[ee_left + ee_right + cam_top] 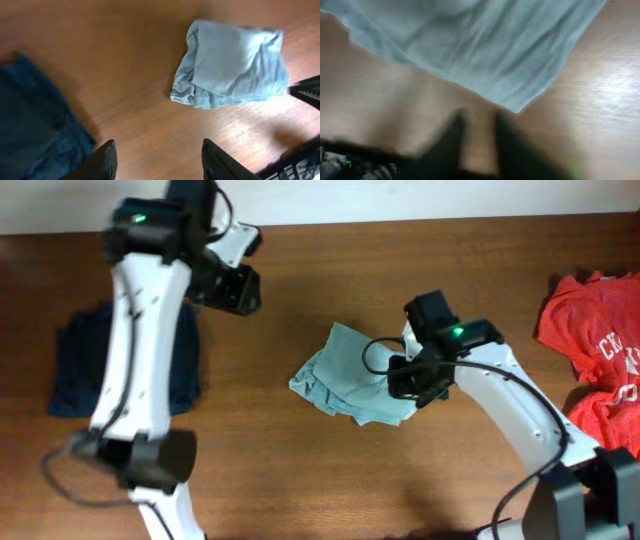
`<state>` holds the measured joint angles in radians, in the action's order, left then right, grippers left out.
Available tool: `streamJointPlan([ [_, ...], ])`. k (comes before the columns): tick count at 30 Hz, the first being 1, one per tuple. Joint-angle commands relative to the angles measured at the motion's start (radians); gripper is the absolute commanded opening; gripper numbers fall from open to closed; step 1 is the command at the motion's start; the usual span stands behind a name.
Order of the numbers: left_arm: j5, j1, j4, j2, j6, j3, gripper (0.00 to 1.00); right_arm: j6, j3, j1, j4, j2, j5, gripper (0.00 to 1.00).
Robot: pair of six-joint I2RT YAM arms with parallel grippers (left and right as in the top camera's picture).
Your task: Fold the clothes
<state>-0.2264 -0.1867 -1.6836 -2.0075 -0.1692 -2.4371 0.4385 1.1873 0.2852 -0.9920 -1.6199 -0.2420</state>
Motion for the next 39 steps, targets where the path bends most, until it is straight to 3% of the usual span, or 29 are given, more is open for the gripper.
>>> streamJointPlan([
  [1, 0.036, 0.0, -0.004, 0.143, 0.058, -0.025, 0.54, 0.148, -0.093, 0.006, 0.078, -0.054, -0.016, 0.04],
  [4, 0.101, 0.0, -0.004, 0.221, 0.11, -0.024, 0.55, 0.161, -0.157, 0.003, 0.153, -0.104, -0.005, 0.04],
  [7, 0.116, 0.0, -0.004, 0.295, 0.117, -0.024, 0.56, 0.046, -0.168, -0.022, 0.135, -0.188, 0.094, 0.04],
  [16, 0.115, 0.0, -0.004, 0.334, 0.127, 0.007, 0.61, -0.011, -0.16, -0.192, 0.24, -0.255, 0.322, 0.04],
  [20, 0.115, 0.0, 0.019, 0.331, 0.164, 0.106, 0.61, -0.122, -0.11, -0.249, 0.283, -0.254, 0.268, 0.04],
  [24, 0.095, 0.0, 0.061, 0.332, 0.219, 0.246, 0.61, -0.229, -0.024, -0.258, 0.171, -0.248, 0.085, 0.04],
  [28, -0.035, 0.0, 0.163, 0.332, 0.222, 0.413, 0.61, -0.278, 0.035, -0.259, 0.081, -0.208, -0.043, 0.04],
  [35, -0.267, -0.024, 0.48, 0.332, 0.245, 0.762, 0.61, -0.277, 0.047, -0.259, 0.034, -0.114, -0.065, 0.05],
  [39, -0.275, -0.044, 0.718, 0.332, 0.351, 0.997, 0.72, -0.274, 0.047, -0.259, 0.039, -0.107, -0.093, 0.05],
])
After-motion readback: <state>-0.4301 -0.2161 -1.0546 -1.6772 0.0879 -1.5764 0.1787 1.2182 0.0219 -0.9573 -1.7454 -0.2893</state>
